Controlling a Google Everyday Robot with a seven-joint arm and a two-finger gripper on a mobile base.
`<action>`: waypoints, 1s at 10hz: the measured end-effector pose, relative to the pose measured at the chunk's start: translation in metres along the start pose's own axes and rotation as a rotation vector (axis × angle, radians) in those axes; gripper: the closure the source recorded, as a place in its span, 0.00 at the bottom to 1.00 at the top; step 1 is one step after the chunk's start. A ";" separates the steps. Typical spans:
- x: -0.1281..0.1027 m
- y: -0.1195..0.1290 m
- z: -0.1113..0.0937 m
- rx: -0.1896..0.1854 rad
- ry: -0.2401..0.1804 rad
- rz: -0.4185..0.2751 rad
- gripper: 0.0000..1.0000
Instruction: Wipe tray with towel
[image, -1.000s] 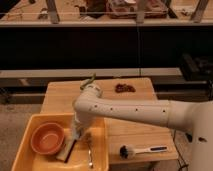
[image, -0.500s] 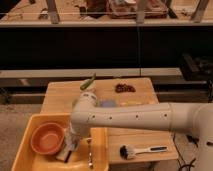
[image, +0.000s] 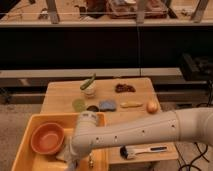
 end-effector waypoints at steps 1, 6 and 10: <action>0.001 0.013 -0.001 -0.003 0.002 0.027 0.90; 0.055 0.079 -0.019 -0.012 0.041 0.148 0.90; 0.090 0.037 -0.027 -0.017 0.071 0.101 0.90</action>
